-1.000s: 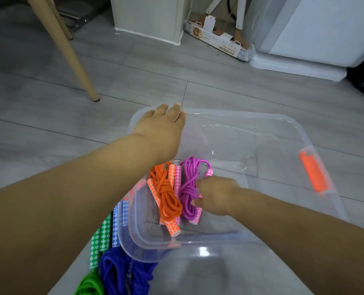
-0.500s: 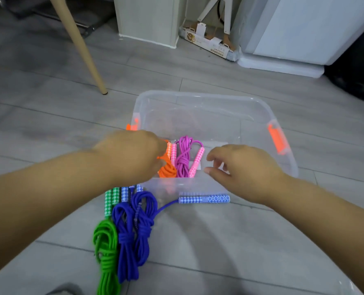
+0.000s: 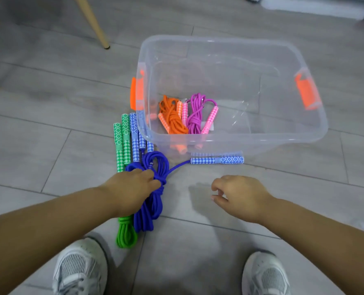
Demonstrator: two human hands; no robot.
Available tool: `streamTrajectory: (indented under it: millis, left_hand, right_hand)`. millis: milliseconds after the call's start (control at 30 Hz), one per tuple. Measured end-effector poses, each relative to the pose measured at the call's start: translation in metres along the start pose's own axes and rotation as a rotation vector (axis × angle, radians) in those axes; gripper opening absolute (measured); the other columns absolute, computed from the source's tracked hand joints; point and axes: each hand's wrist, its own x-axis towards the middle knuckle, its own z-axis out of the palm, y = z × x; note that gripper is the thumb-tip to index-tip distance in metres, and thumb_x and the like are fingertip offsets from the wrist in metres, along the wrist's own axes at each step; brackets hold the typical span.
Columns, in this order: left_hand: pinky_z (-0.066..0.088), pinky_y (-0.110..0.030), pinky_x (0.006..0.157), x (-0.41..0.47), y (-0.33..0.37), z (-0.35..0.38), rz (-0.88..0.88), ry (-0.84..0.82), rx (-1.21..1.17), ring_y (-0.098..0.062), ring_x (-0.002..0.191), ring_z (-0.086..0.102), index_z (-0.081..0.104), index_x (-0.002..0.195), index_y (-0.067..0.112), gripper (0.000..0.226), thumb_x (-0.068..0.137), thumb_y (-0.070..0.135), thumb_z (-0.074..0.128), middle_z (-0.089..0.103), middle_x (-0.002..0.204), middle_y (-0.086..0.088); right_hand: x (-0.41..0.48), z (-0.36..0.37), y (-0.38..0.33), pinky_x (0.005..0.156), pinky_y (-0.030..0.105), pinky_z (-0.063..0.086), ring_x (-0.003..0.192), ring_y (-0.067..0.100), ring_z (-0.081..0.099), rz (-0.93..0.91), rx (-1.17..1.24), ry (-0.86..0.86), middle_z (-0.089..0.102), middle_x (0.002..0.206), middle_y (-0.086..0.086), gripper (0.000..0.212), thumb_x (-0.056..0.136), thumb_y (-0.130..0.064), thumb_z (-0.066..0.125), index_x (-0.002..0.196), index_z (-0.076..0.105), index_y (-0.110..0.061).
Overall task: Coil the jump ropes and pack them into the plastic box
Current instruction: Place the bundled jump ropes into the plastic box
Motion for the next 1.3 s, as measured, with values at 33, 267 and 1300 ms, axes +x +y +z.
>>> streamTrajectory:
  millis: [33, 267, 1300]
  left_hand:
    - [0.044, -0.039, 0.093, 0.006, -0.003, 0.005, 0.011, -0.021, 0.034, -0.027, 0.119, 0.042, 0.025, 0.143, 0.027, 0.054, 0.093, 0.017, 0.043, 0.032, 0.139, -0.003]
    - [0.037, -0.04, 0.099, 0.042, -0.009, 0.01, 0.079, -0.101, 0.26, -0.034, 0.129, 0.027, 0.011, 0.148, 0.033, 0.061, 0.096, 0.021, 0.04, 0.011, 0.152, -0.008]
    - [0.025, -0.042, 0.108, 0.082, 0.038, 0.007, -0.093, 0.046, -0.116, -0.029, 0.129, 0.024, 0.026, 0.141, 0.023, 0.081, 0.078, 0.065, 0.055, 0.026, 0.141, -0.004]
  right_hand:
    - [0.007, 0.007, 0.004, 0.085, 0.03, 0.043, 0.112, 0.02, 0.052, 0.012, -0.015, -0.029, 0.054, 0.122, -0.004, 0.033, 0.094, -0.042, 0.041, 0.121, 0.049, -0.026]
    - [0.054, 0.043, 0.027, 0.104, 0.041, 0.03, 0.135, 0.031, 0.022, 0.053, -0.152, -0.009, 0.018, 0.15, 0.009, 0.065, 0.09, -0.027, 0.048, 0.145, 0.016, -0.013]
    - [0.023, 0.085, 0.062, 0.088, 0.035, 0.04, 0.107, 0.028, 0.05, 0.319, 0.321, 0.017, 0.05, 0.123, 0.011, 0.036, 0.094, -0.029, 0.048, 0.126, 0.045, -0.011]
